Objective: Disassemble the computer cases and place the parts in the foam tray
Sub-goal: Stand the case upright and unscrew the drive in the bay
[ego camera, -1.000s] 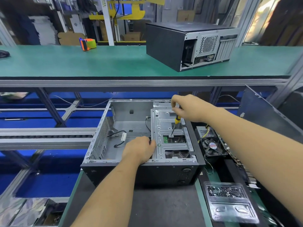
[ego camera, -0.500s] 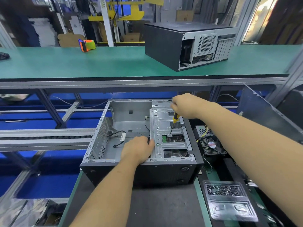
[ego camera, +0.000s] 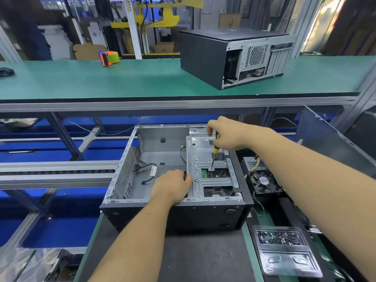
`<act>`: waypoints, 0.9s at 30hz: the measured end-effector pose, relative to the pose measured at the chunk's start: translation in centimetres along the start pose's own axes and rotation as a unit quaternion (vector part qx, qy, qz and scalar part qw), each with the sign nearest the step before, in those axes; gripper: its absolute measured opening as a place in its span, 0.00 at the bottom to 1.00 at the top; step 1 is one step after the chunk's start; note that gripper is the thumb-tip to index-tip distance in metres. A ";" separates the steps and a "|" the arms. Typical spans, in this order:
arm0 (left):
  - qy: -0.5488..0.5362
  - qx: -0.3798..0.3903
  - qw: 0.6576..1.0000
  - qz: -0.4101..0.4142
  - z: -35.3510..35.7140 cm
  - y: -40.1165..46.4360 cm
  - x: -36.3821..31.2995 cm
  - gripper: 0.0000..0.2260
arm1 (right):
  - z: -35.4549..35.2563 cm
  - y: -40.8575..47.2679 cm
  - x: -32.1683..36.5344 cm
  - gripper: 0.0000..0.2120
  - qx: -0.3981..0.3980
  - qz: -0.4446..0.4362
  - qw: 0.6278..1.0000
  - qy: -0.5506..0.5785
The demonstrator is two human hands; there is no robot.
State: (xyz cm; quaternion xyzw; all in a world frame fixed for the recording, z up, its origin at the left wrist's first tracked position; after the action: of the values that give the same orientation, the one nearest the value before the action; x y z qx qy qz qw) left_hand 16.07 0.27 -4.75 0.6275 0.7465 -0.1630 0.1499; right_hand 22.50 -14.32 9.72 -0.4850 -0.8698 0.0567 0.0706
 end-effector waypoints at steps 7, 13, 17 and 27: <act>-0.005 -0.004 1.000 0.000 -0.1 -0.1 0.0 0.21 | -0.7 0.1 -1.6 0.18 -0.038 0.072 0.994 -0.076; -0.005 -0.005 1.000 0.000 -0.2 -0.1 0.0 0.21 | -0.6 -0.1 -0.1 0.06 -0.030 0.010 0.998 -0.051; -0.006 -0.004 1.000 -0.001 -0.1 -0.1 0.0 0.21 | -0.6 -0.3 0.4 0.14 -0.004 -0.011 1.000 -0.009; -0.009 -0.003 1.000 -0.003 0.0 -0.1 0.2 0.20 | -0.8 -0.4 -0.6 0.17 -0.021 0.090 0.984 -0.152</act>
State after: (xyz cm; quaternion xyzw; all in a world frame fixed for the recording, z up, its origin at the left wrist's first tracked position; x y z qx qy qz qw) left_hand 15.94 0.40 -4.77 0.6236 0.7472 -0.1667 0.1580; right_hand 22.68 -15.00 10.56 -0.5488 -0.8240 0.1174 -0.0783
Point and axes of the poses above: each hand's wrist, its own y-axis towards the middle knuckle, its own z-axis out of the palm, x = y × z, the point moved 10 cm from there along y, towards the middle knuckle, and after that the axes turned 7 degrees about -y, right-handed, at the moved point
